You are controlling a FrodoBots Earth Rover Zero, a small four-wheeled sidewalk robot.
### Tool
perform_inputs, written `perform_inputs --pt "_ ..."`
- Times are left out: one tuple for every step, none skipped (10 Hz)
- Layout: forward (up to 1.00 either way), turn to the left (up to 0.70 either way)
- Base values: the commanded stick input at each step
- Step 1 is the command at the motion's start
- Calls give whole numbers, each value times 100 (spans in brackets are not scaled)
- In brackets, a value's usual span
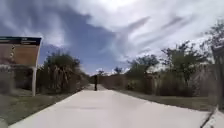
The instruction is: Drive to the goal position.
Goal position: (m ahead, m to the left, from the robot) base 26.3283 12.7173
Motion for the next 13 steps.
perform_inputs --pt "85 0" --pt "85 0" --pt "85 2" --pt "85 34" --pt "85 33" --pt "85 26" --pt "85 9" --pt "85 0" --pt "85 0" --pt "85 0" --pt "85 0" --pt "85 0" --pt "85 0"
